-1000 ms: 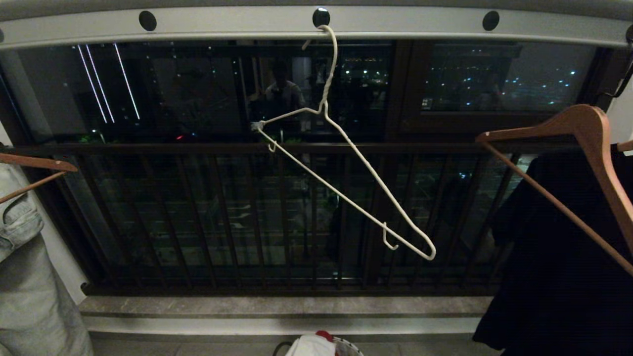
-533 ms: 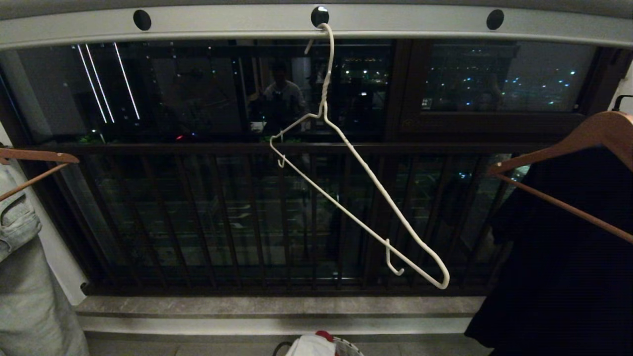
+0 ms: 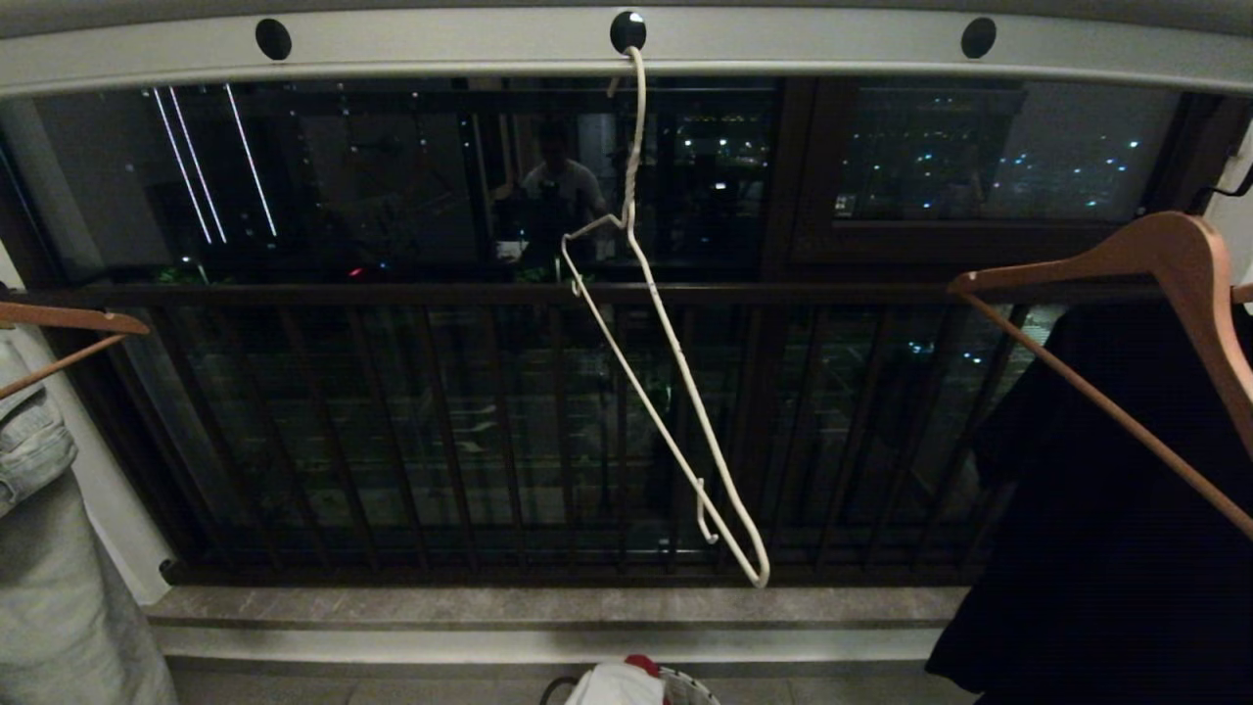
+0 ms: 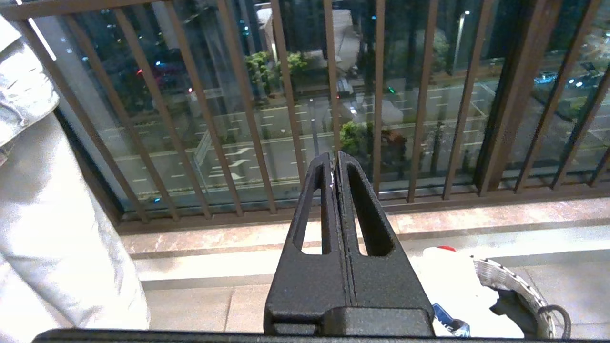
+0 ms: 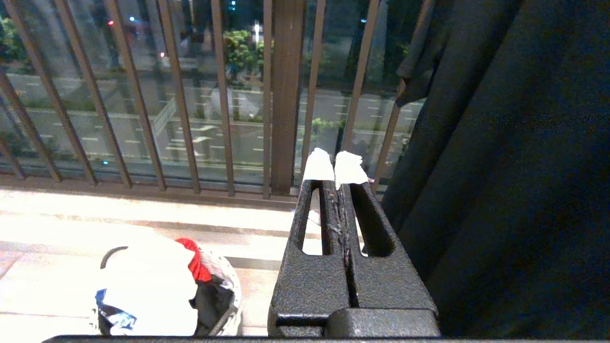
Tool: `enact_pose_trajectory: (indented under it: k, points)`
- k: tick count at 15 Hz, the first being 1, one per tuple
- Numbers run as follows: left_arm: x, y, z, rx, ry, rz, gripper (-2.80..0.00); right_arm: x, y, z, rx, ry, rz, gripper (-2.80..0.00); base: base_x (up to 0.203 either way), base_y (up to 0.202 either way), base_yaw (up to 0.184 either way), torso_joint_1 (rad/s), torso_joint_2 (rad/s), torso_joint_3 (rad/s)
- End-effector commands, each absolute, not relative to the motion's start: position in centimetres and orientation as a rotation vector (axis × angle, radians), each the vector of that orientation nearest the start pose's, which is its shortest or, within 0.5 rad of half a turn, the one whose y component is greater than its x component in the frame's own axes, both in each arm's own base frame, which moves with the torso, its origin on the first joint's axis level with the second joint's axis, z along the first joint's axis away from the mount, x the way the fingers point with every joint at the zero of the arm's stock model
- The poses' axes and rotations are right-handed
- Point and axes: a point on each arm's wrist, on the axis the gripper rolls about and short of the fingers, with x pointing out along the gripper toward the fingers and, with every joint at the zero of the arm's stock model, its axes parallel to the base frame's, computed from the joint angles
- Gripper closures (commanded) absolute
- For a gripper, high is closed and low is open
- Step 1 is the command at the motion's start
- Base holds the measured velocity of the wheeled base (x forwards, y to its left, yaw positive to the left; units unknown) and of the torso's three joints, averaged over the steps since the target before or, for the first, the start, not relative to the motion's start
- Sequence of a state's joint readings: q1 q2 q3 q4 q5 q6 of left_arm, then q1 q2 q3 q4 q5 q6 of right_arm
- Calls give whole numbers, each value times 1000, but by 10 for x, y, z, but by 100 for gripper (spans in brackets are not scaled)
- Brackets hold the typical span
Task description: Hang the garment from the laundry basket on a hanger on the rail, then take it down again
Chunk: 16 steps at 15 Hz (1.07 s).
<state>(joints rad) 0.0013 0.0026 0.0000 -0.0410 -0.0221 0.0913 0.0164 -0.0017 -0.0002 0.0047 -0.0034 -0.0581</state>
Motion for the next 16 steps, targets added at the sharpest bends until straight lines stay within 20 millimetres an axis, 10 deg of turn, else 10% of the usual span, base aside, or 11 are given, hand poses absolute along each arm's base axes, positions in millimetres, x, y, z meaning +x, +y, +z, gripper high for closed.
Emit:
enact_pose_trajectory:
  k: [1,16]
  points:
    - [-22,-1,76,94,-28,-17,0,-23,0,75,-53,6,12,0,0,0,0,0,0,0]
    - [-22,0,76,-6,-34,8,0,-23,0,75,-46,6,12,0,0,0,0,0,0,0]
